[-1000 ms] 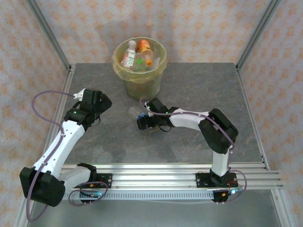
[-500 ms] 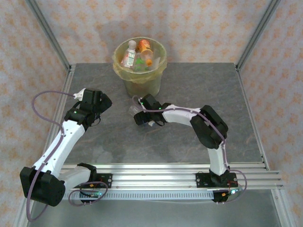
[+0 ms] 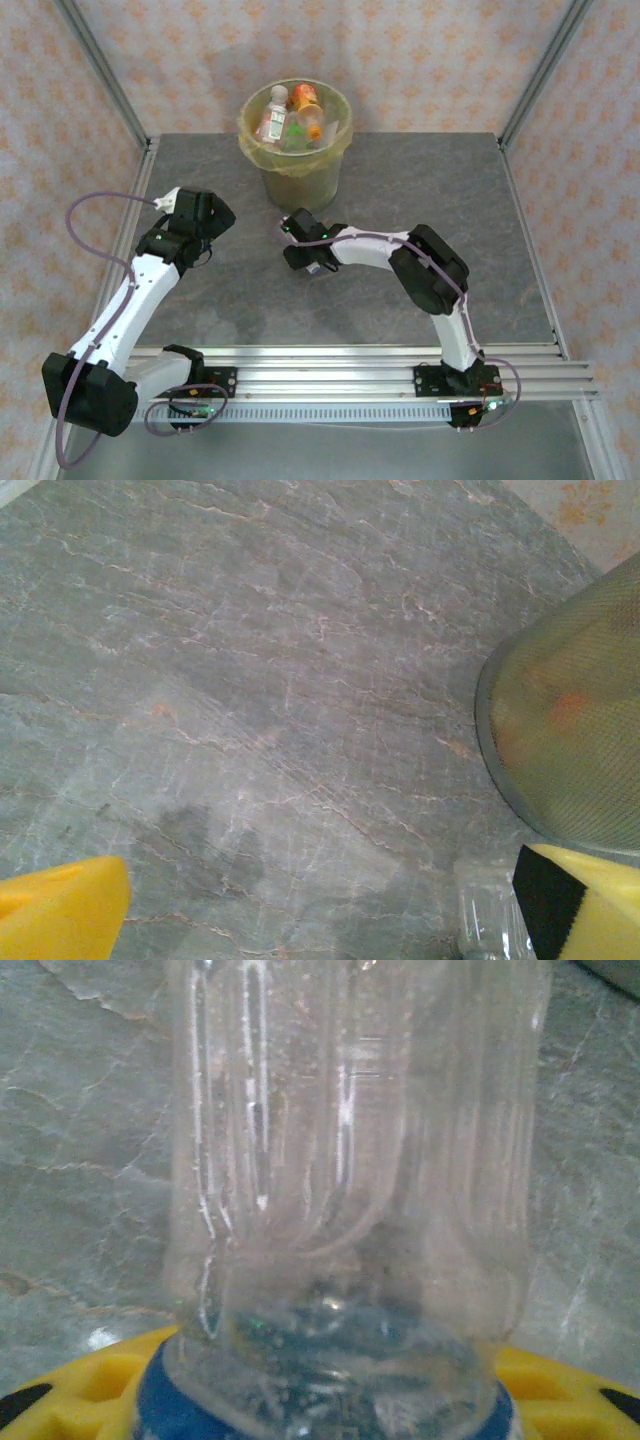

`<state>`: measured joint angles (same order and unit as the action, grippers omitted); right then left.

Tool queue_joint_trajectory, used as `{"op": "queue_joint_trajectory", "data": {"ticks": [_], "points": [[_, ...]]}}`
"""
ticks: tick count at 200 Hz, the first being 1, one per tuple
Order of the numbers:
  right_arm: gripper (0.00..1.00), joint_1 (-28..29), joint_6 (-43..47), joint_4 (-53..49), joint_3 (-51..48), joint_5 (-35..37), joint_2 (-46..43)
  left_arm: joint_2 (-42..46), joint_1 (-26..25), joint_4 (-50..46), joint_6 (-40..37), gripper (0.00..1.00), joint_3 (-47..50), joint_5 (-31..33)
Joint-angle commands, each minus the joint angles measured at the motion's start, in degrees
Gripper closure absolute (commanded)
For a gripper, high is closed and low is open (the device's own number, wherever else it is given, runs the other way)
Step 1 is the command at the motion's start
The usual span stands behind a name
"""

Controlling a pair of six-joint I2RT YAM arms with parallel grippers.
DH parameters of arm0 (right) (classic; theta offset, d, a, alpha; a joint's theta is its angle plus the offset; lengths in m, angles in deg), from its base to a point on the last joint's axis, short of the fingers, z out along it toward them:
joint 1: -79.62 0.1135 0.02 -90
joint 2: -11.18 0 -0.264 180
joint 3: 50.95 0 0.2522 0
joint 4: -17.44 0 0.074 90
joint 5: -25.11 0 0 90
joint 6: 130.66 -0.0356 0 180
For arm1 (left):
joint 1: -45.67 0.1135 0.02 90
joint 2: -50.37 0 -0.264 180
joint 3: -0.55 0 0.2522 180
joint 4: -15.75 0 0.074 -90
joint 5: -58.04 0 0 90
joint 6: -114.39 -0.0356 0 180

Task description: Put the plastic bottles in the bin

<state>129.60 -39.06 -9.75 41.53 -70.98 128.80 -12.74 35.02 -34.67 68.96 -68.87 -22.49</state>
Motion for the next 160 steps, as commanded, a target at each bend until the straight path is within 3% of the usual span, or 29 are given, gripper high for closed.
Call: {"op": "queue_joint_trajectory", "data": {"ticks": [1, 50, 81, 127, 160], "points": [[0.55, 1.0, -1.9, -5.3, 0.6, 1.9, -6.4, 1.8, 0.1, -2.0, 0.0, 0.00, -1.2, 3.4], [0.57, 1.0, -10.6, -16.0, 2.4, 3.2, -23.6, 4.3, 0.0, -3.1, -1.2, 0.00, -3.0, 4.8], [0.58, 1.1, -12.9, -20.6, 8.7, 9.6, -30.2, 5.0, 0.1, -3.1, -2.5, 0.00, -4.3, 5.1], [0.56, -0.7, -9.3, -24.6, 28.0, 22.9, -25.5, 3.8, 0.0, -2.7, -5.2, 0.00, -6.3, 4.0], [0.56, -5.5, -8.6, -25.1, 42.5, 25.8, -16.2, 2.8, 0.0, -2.0, -6.5, 0.00, -6.9, 3.1]]}}
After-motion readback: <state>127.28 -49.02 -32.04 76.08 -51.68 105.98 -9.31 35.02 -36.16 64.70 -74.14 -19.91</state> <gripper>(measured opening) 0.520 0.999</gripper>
